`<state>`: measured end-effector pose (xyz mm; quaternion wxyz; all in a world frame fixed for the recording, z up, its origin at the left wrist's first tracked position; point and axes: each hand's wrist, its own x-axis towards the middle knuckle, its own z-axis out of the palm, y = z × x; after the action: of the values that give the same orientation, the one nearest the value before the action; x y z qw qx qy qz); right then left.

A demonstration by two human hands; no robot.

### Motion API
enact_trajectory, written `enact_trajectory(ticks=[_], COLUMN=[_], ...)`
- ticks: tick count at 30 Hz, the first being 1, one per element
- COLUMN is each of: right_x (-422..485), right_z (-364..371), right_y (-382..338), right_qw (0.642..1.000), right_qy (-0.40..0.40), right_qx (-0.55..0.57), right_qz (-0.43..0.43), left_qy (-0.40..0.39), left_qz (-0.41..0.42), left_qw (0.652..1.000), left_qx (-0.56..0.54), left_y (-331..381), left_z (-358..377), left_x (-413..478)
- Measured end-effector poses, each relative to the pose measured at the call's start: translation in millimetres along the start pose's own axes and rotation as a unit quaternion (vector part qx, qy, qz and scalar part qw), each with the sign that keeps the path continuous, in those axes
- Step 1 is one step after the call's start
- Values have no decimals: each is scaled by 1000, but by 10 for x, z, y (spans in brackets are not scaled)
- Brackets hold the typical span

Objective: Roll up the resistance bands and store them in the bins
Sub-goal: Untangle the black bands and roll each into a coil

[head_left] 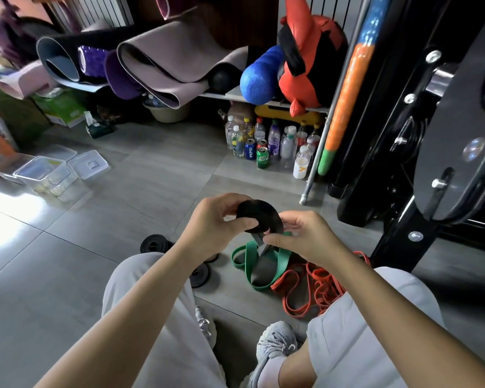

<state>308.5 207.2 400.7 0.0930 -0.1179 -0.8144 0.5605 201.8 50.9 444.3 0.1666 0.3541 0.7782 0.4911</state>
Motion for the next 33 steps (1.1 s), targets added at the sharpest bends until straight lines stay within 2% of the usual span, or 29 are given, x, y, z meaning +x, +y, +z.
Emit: enact_trajectory(ticks=[2,5,7,8,9,11,12,13,15,16,18,20,23,26,28,30,32,33], right_x=[6,64,112,127,127,134,143,151,172,178,179,178,199,224,245,281,295,292], right_z=[21,67,70,52,25,-44,-78,-98,-100,-90,-87,-114,-150,-126,-101,-81,-69,-66], right_y=[-33,-64,-79,-88,-106,-119,-124,-141,-186,-214,-271,-307,-311,-339,-402,-464,-506,-513], right_qw=[994,977,976,981,986,997,999,997,985,981,983,994,998,997,990,980,977,980], right_qy=[11,37,51,48,41,33,27,11,-13,-20,-16,-2,21,46,51,55,53,47], right_qx=[111,205,201,180,149,50,-14,-76,-169,-191,-179,-110,-51,34,113,174,187,172], right_qz=[-10,-48,-61,-63,-63,-47,-34,-23,-24,-29,-36,-27,-24,-49,-64,-76,-88,-93], left_qy=[20,25,10,1,-6,-14,-22,-35,-77,-91,-87,-44,30,58,64,51,43,45], left_qz=[-20,-83,-114,-124,-122,-71,-25,30,107,114,102,100,88,67,53,21,-11,-22], left_qw=[987,918,877,881,914,992,998,986,943,930,931,952,984,996,983,946,924,930], left_qx=[-155,-387,-467,-456,-386,-100,46,162,305,337,340,287,151,-2,-164,-320,-381,-363], left_y=[-9,15,4,11,20,13,27,39,104,148,206,241,277,262,244,229,180,151], left_z=[34,119,156,151,125,35,-12,-43,-60,-73,-110,-164,-236,-248,-201,-147,-118,-124], left_x=[-12,-40,-33,-24,-6,34,52,74,108,116,129,137,142,170,158,127,111,110])
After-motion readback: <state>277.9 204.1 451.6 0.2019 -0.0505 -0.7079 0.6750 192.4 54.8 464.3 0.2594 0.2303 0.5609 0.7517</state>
